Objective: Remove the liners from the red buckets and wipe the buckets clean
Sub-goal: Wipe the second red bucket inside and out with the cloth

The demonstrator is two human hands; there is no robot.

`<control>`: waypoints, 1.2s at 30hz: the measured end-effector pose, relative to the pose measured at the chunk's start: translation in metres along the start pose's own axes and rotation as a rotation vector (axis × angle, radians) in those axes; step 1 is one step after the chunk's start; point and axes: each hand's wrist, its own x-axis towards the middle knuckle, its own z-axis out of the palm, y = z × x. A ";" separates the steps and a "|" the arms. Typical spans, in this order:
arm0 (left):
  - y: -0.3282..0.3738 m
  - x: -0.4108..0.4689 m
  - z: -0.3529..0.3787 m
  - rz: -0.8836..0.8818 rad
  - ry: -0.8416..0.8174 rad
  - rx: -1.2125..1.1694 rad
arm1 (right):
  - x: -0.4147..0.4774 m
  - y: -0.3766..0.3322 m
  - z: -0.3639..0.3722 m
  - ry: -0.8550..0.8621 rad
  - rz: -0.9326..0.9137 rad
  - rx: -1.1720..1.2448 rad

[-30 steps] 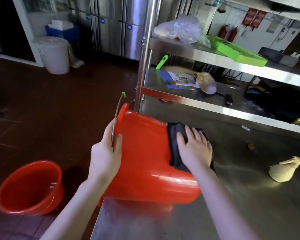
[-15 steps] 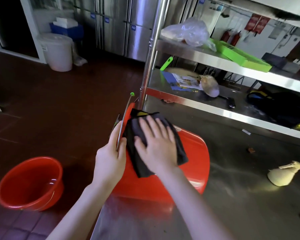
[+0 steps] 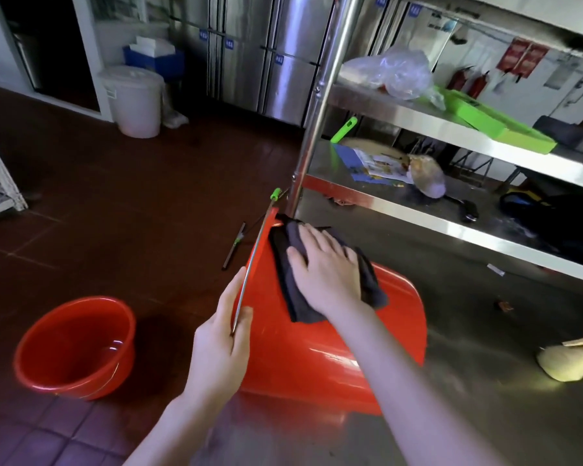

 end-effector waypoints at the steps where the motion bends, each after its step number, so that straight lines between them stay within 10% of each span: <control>1: 0.001 0.000 -0.005 -0.037 -0.026 -0.021 | -0.012 -0.014 0.004 0.062 -0.066 -0.032; 14: 0.071 0.094 -0.001 -0.175 -0.173 0.112 | -0.107 0.010 0.036 0.318 -0.370 -0.046; 24: 0.029 0.013 -0.006 0.074 -0.098 0.011 | -0.049 0.122 -0.002 -0.002 0.480 0.087; 32: 0.022 0.022 -0.007 0.085 -0.075 0.024 | -0.044 -0.029 0.016 0.152 -0.187 -0.007; 36: 0.019 0.009 -0.012 0.084 -0.102 0.032 | -0.051 0.008 0.014 0.182 -0.184 -0.018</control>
